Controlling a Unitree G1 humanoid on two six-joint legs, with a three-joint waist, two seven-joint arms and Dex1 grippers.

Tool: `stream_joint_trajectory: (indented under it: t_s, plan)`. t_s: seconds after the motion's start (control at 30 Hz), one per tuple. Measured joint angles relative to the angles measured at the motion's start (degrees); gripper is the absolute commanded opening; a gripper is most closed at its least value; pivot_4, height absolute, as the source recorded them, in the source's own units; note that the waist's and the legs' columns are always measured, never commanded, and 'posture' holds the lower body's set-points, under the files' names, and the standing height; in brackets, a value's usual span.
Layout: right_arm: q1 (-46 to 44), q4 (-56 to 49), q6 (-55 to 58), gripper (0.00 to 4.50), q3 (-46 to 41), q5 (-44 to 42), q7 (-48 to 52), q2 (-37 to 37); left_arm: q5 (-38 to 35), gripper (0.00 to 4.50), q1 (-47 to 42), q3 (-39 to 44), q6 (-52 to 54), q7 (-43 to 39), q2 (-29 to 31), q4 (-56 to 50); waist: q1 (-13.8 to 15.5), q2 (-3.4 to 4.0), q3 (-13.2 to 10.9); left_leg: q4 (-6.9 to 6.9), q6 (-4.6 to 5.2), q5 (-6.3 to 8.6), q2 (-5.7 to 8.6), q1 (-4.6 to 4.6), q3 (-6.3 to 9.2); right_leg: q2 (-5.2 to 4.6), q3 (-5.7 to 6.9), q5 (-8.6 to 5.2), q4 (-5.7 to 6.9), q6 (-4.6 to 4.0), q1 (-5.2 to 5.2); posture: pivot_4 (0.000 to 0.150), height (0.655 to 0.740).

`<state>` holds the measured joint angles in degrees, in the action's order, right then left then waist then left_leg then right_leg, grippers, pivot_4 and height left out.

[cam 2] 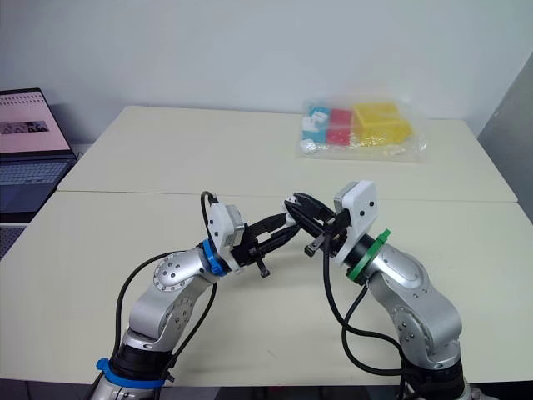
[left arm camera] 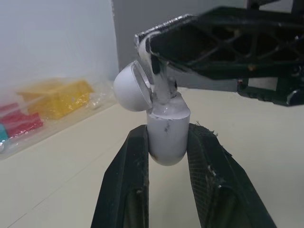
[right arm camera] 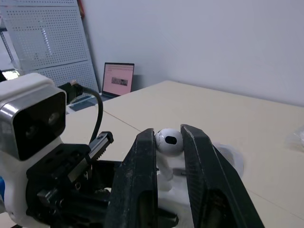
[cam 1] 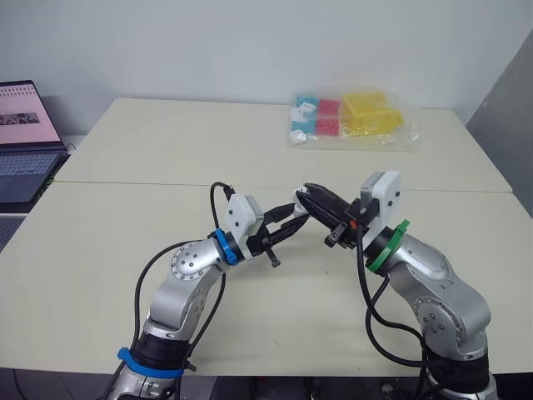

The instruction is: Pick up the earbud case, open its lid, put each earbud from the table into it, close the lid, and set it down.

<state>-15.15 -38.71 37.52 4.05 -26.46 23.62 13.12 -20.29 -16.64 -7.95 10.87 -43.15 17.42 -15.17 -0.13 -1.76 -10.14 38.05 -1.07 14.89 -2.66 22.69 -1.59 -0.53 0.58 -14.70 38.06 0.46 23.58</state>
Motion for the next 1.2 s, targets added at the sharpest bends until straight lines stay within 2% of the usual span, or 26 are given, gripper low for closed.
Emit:
stream_joint_trajectory:
  t_s: [0.93,1.2]
  plan:
    - [3.55,2.7,-6.47,0.39,2.82,1.38,-1.31,-0.45,-1.09,0.77,-0.29,0.3,2.94,0.06,-0.94,0.01,0.0,0.0,0.0,0.0,0.0,0.0,-0.01,0.0,-0.02,0.01,-0.02,-0.04,-0.01,0.07,0.0,0.15,0.74]
    - [4.6,2.4,-6.93,3.23,4.1,1.09,-1.0,0.14,-1.1,0.77,-0.58,1.69,3.59,1.51,-0.84,0.01,0.0,0.0,0.0,0.0,0.0,0.0,-0.02,0.0,-0.01,0.01,-0.02,-0.12,-0.01,0.2,0.0,0.15,0.74]
